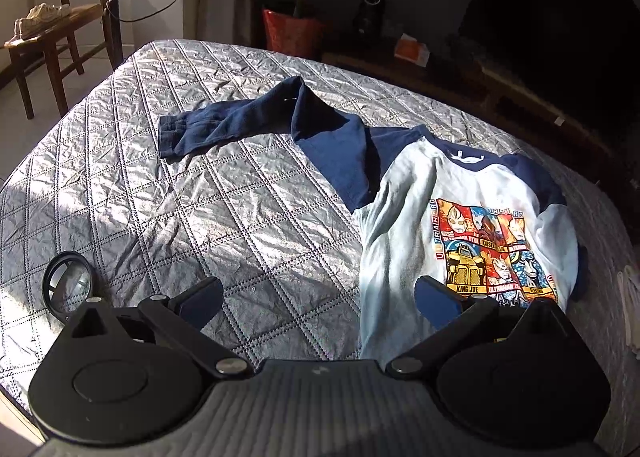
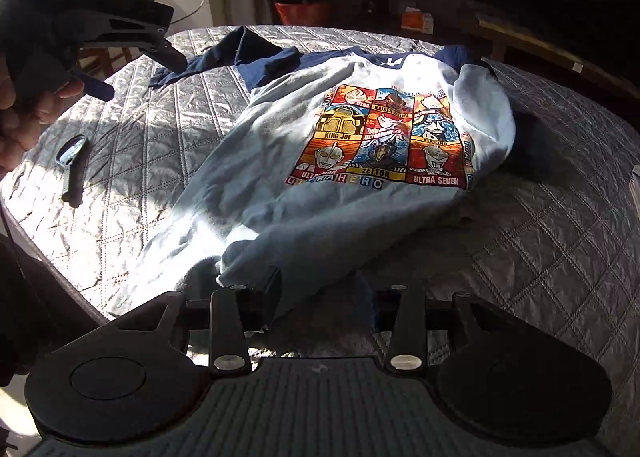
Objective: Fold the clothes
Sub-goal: 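Open the right gripper and move the left gripper over the shirt front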
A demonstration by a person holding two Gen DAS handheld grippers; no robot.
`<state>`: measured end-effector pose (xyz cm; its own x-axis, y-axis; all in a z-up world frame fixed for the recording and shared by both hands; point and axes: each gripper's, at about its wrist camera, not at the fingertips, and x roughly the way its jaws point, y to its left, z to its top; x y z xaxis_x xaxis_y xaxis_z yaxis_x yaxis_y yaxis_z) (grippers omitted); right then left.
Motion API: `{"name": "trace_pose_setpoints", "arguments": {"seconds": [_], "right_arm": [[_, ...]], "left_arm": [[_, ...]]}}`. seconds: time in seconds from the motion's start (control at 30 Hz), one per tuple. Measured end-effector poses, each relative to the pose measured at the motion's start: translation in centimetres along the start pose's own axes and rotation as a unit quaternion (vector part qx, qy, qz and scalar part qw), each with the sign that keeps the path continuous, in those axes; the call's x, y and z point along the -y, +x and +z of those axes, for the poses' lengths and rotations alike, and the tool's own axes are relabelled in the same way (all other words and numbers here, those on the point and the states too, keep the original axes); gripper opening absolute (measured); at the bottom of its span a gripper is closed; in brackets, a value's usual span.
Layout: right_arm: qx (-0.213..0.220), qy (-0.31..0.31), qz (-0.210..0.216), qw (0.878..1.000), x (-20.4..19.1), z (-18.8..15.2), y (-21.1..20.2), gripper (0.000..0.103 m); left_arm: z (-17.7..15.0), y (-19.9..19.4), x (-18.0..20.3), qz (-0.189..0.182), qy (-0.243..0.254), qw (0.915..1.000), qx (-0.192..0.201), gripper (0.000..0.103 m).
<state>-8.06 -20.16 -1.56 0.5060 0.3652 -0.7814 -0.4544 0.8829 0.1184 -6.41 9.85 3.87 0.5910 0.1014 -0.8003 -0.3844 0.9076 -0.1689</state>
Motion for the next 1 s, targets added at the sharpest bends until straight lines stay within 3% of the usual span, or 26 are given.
{"name": "trace_pose_setpoints", "arguments": {"seconds": [0.07, 0.13, 0.27, 0.47, 0.53, 0.57, 0.63, 0.77, 1.0], "right_arm": [[0.007, 0.082, -0.039, 0.996, 3.1, 0.5, 0.8, 0.056], [0.001, 0.124, -0.060, 0.991, 5.3, 1.4, 2.3, 0.056], [-0.010, 0.091, -0.088, 0.992, 5.9, 2.8, 6.4, 0.050], [0.007, 0.032, -0.046, 0.998, 4.4, 4.5, 8.4, 0.049], [0.012, 0.015, -0.041, 0.999, 3.8, 4.9, 8.8, 0.035], [0.010, 0.015, -0.038, 0.999, 3.9, 5.0, 8.8, 0.016], [0.009, 0.020, -0.032, 0.999, 4.2, 5.0, 8.9, 0.013], [0.009, 0.023, -0.027, 0.999, 5.2, 4.8, 7.6, 0.008], [0.025, 0.004, -0.053, 0.998, 7.8, 4.1, 2.0, 0.007]], "left_arm": [[-0.5, 0.3, 0.8, 0.001, 0.016, 0.9998, -0.008, 0.102], [-1.0, 0.6, 1.6, 0.001, 0.033, 0.9994, -0.013, 0.102], [-2.5, 1.6, 3.6, 0.011, 0.087, 0.9956, -0.034, 0.102], [-4.5, 3.2, 6.3, 0.025, 0.160, 0.9842, -0.071, 0.102], [-5.2, 3.8, 7.2, 0.031, 0.185, 0.9787, -0.083, 0.102], [-5.5, 4.0, 7.6, 0.033, 0.196, 0.9760, -0.088, 0.102], [-6.1, 4.3, 8.2, 0.036, 0.212, 0.9722, -0.092, 0.102], [-6.7, 4.8, 8.9, 0.041, 0.228, 0.9672, -0.104, 0.102], [-7.6, 5.8, 9.7, 0.052, 0.249, 0.9595, -0.120, 0.102]]}}
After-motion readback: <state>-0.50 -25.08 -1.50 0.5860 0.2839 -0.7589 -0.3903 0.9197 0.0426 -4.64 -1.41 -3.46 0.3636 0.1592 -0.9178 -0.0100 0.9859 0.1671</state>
